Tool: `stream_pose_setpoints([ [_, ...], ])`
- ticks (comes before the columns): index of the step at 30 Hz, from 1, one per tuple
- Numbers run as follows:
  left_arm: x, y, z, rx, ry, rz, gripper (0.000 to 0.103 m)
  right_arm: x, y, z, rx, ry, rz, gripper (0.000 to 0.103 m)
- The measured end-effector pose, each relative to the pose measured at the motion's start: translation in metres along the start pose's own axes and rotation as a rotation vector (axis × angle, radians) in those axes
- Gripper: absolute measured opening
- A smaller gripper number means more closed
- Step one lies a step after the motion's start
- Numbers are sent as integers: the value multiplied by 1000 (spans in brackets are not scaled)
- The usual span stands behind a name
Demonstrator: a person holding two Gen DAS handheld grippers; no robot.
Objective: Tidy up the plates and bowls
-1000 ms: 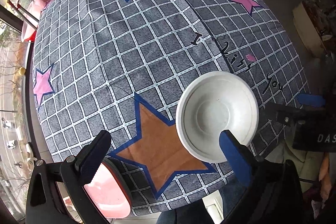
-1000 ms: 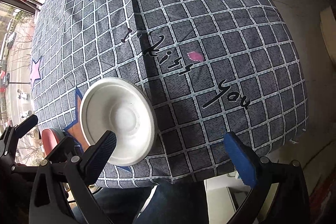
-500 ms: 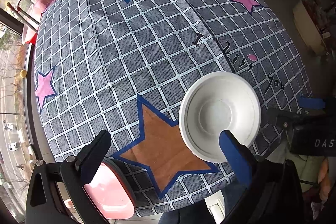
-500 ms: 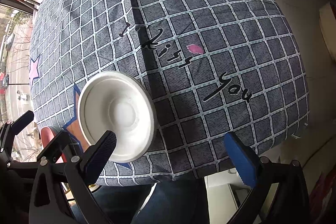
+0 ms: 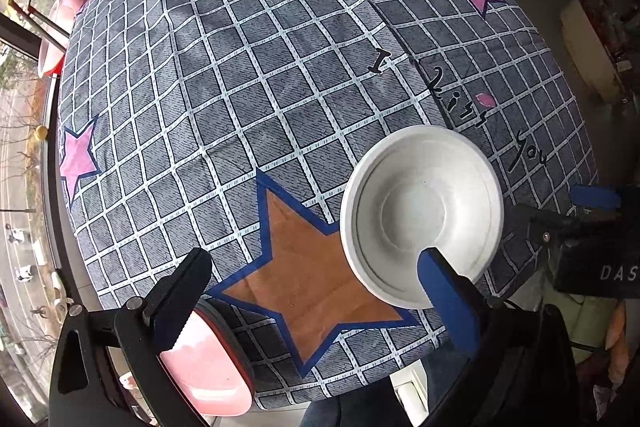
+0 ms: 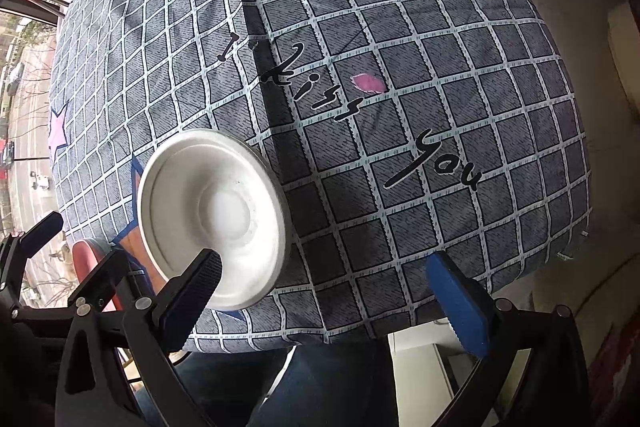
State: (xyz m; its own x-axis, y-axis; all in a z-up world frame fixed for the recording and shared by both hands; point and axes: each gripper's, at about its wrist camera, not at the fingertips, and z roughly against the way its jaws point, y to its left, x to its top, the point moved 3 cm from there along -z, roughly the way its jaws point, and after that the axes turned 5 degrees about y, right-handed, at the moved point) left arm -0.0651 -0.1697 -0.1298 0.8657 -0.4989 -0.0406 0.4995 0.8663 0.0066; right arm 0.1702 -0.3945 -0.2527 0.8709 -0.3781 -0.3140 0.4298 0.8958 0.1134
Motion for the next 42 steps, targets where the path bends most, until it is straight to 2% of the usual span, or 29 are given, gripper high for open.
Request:
stream_pose_setpoints([
  [15,1,0,-23,-12,72,38,103,14,5,-21,-20,55,22,103],
  [21,3,1,-34,-12,95,56,103,30,16,-27,-33,72,49,103],
  [30,14,13,-75,6,144,147,103,50,32,-67,-78,124,76,103],
  [35,9,13,-101,12,170,173,103,56,38,-91,-87,149,91,103],
  [37,14,20,-111,-1,183,191,103,61,40,-99,-86,156,99,103],
  [42,14,32,-124,-91,183,252,103,75,38,-109,-40,157,95,103],
])
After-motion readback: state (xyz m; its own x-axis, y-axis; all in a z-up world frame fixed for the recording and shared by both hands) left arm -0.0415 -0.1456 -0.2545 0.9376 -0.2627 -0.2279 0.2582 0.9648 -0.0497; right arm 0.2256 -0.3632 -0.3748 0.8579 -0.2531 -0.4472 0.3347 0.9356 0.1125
